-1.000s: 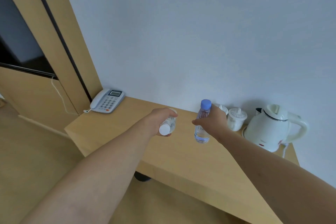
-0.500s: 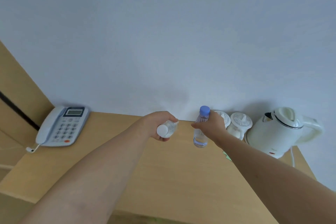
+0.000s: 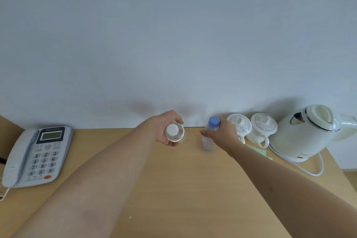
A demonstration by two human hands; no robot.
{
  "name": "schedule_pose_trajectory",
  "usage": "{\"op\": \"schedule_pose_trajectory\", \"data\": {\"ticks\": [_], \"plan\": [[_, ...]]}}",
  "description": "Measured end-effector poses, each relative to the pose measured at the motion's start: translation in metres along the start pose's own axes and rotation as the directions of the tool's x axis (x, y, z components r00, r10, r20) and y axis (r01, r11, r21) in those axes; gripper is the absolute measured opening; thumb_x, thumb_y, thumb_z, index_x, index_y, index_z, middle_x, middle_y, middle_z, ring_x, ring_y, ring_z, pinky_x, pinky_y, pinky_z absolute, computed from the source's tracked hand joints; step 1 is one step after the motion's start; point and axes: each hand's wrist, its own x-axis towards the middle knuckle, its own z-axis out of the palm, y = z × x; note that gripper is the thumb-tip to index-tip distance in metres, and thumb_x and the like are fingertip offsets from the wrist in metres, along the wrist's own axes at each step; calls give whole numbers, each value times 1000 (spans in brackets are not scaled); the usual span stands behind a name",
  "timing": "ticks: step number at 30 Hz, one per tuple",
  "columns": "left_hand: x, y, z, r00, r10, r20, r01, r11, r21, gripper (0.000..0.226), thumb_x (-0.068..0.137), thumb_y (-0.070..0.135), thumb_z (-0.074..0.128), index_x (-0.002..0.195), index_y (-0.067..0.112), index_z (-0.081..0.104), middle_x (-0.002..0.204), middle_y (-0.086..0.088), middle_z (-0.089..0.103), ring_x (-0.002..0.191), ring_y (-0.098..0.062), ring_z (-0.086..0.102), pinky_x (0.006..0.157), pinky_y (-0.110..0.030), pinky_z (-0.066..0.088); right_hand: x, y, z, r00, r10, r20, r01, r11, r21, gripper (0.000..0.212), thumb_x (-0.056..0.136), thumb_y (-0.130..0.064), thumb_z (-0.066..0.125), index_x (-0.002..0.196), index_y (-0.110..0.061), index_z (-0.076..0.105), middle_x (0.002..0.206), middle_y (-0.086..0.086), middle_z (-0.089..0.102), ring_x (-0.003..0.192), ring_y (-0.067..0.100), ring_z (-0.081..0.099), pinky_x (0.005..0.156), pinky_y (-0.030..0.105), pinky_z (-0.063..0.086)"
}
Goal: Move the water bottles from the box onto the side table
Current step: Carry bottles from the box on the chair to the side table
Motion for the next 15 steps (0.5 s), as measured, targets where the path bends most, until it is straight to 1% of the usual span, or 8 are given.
{"op": "schedule_pose_trajectory", "data": {"ticks": [3,4,6,8,10,12,13,15], "plan": [[2,7,0,997,7,72,5,985,-171,20,84,10,67,99,6,54,67,-16,67,57,-35,66,62,-48,59,9,0,2,1000,-24,0,24,1000,-6,38,71,-35,87,93,-23,59,83,-9,61,77,9,58,63,25,43],[5,10,0,998,13,67,2,976,-216,17,84,9,68,95,4,56,68,-16,67,61,-35,66,62,-50,59,12,0,3,1000,-28,2,28,1000,-8,37,71,-35,87,93,-24,59,81,-11,60,75,7,56,60,23,40],[6,12,-3,999,26,26,-18,964,-266,10,82,7,69,87,1,63,89,-17,65,76,-38,66,70,-55,60,18,-2,6,999,-32,8,33,999,-12,38,72,-35,86,95,-24,59,82,-12,60,75,6,55,59,22,38],[11,11,-8,997,81,-2,-80,973,-217,8,78,-1,73,85,2,70,106,-18,57,87,-36,67,74,-49,61,22,-5,9,999,-41,19,42,999,-31,37,73,-36,86,95,-24,59,81,-13,60,74,2,54,58,21,37],[15,10,-9,991,128,-36,-132,972,-194,30,79,-1,78,105,3,64,111,-13,55,90,-28,71,67,-39,62,24,-7,11,998,-50,25,51,998,-42,33,74,-37,84,93,-25,60,81,-12,61,74,5,56,59,23,38],[19,8,-9,994,77,-73,-97,938,-332,40,86,16,73,120,4,56,120,-19,50,97,-44,68,65,-48,62,25,-8,12,999,-52,13,53,996,-72,31,75,-37,83,91,-24,60,80,-11,62,77,11,58,63,27,41],[18,8,-9,995,53,-81,-78,935,-347,43,90,23,70,124,4,53,125,-23,49,101,-50,64,65,-53,61,25,-9,12,999,-49,7,49,994,-95,32,75,-37,82,91,-23,59,80,-10,61,79,14,59,65,28,42],[19,7,-10,996,20,-90,-47,954,-298,48,94,33,64,126,1,50,126,-31,50,103,-53,63,66,-55,61,24,-11,12,999,-40,8,40,991,-126,32,75,-37,82,92,-22,59,81,-8,61,82,17,61,67,30,45]]}}
